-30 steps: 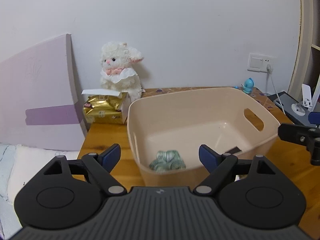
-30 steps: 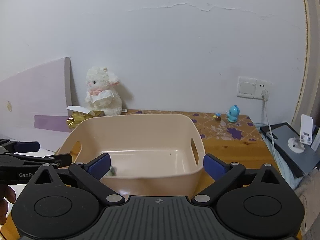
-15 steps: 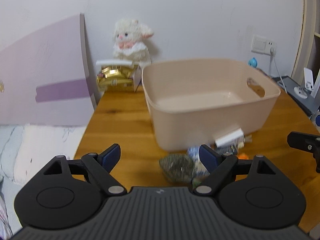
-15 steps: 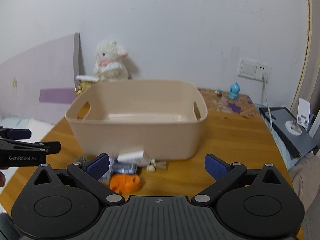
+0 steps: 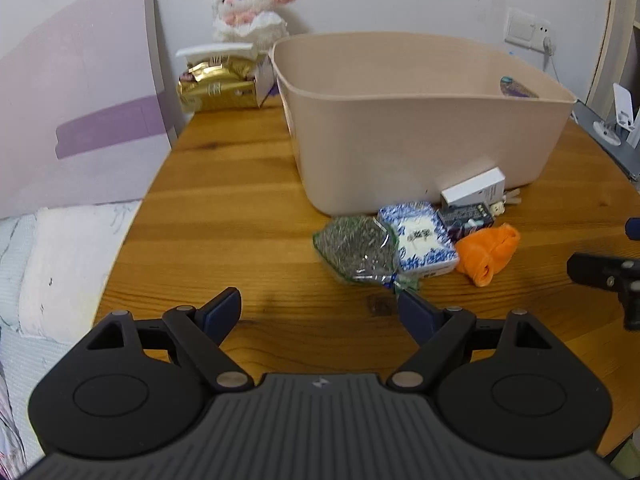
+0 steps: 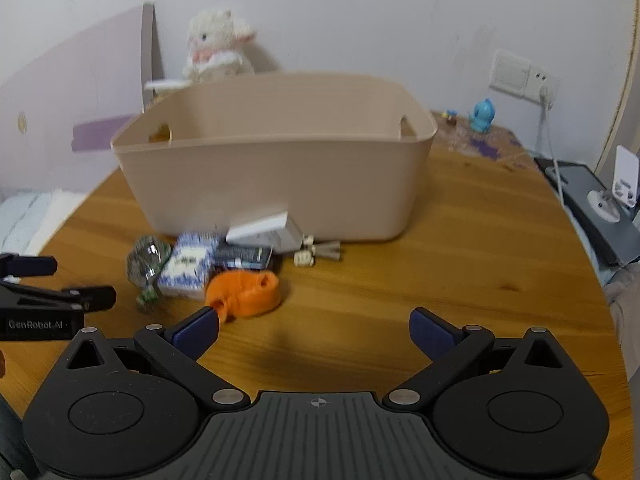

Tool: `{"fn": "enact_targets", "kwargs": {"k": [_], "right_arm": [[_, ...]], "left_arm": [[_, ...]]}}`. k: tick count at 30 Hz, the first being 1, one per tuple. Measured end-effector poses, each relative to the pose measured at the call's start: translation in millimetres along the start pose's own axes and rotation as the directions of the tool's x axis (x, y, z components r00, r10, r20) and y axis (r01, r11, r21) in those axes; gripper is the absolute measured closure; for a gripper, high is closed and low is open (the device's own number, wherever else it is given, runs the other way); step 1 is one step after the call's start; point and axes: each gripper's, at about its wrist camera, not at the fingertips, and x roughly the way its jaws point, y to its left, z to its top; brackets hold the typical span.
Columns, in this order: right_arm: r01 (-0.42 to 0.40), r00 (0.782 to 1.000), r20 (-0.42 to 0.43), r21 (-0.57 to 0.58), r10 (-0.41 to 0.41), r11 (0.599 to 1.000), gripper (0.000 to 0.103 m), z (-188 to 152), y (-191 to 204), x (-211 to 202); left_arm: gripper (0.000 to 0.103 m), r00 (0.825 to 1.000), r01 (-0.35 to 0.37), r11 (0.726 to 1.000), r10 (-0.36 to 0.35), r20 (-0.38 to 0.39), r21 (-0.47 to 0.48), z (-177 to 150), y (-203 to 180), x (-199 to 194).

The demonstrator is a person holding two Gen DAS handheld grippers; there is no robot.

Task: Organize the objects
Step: 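Move both tools back to the table toward the mesh bag and orange cloth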

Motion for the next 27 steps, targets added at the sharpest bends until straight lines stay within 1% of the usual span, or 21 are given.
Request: {"fn": "enact_targets", "kwargs": {"k": [6, 12, 16, 20, 25, 27], "right_arm": [[-0.008, 0.998, -0.067, -0.021, 0.007, 1.0, 0.0, -3, 3, 25], [-0.027, 0.994, -0.106, -0.02, 0.025, 0.999, 0.0, -1, 6, 49], [-0.036, 0.993, -0.114, -0.011, 0.035, 0.999, 0.0, 3, 7, 62], [-0.047, 0.993, -0.108, -0.003, 0.047, 0.999, 0.0, 6, 10, 73], [-0.06, 0.994, -0.091, 0.002, 0.06, 0.998, 0.0, 10, 12, 83], [-0.067, 0.994, -0.082, -0.003, 0.067, 0.998, 0.002, 10, 14, 85]], "left_arm": [[0.016, 1.0, 0.014, 1.0, -0.014, -0.013, -0.014, 0, 2, 16], [0.016, 0.999, 0.038, 0.998, -0.037, 0.015, -0.051, 7, 7, 24], [0.016, 0.999, 0.038, 0.997, -0.037, 0.018, -0.069, 14, 9, 35], [0.016, 0.999, 0.052, 0.995, -0.052, 0.001, -0.084, 19, 9, 49], [0.016, 0.999, 0.046, 0.997, -0.047, -0.011, -0.069, 24, 6, 64], [0.016, 0.998, 0.056, 0.996, -0.057, -0.01, -0.07, 24, 6, 67]]}}
